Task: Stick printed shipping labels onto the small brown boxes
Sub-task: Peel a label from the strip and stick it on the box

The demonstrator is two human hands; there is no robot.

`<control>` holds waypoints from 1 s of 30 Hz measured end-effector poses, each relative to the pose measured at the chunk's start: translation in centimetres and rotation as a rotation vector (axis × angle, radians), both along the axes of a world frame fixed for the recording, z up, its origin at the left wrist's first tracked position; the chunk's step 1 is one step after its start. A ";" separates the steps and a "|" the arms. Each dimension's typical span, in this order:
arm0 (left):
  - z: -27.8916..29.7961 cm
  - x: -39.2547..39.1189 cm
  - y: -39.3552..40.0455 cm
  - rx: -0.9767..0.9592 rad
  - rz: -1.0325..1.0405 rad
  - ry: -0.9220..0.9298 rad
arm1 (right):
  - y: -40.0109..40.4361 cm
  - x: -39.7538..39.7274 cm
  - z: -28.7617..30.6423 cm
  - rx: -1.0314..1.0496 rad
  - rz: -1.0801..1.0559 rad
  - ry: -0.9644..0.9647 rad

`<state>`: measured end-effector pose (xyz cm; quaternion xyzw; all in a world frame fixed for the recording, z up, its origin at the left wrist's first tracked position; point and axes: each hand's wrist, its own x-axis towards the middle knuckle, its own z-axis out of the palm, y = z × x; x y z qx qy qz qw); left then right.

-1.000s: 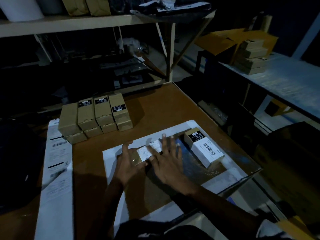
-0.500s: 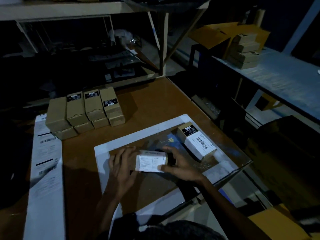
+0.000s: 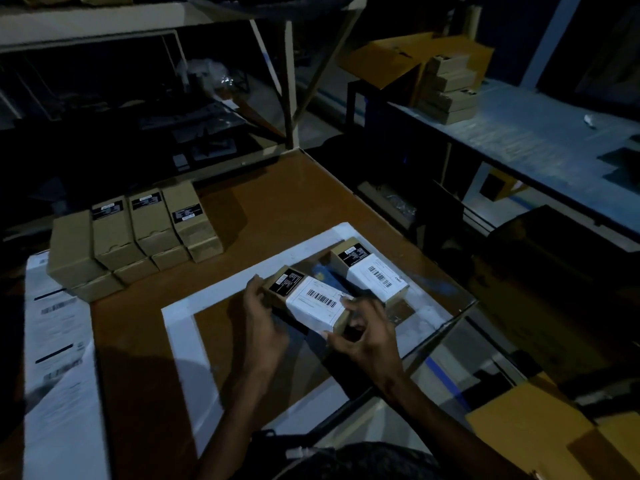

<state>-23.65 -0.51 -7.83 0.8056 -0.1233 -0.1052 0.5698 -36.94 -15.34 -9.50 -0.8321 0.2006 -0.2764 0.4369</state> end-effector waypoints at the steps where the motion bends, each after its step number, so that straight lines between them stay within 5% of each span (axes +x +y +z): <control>1: 0.3 -0.2 -0.3 -0.025 -0.006 -0.026 | -0.2 -0.4 -0.2 -0.052 -0.025 -0.001; 3: 0.4 -0.3 -1.2 -0.082 -0.029 -0.099 | -0.4 -1.1 -0.6 -0.174 -0.075 0.036; 8: 0.8 1.2 -3.6 -0.171 -0.097 0.188 | -0.7 -2.2 -0.8 -0.321 -0.173 0.265; 13: 0.8 1.1 -5.9 -0.162 -0.164 0.157 | -1.8 -2.0 -0.7 -0.444 -0.139 0.186; 30: -1.8 -1.5 -7.5 -0.172 -0.067 0.066 | -4.5 -1.5 -1.3 -0.228 0.098 0.178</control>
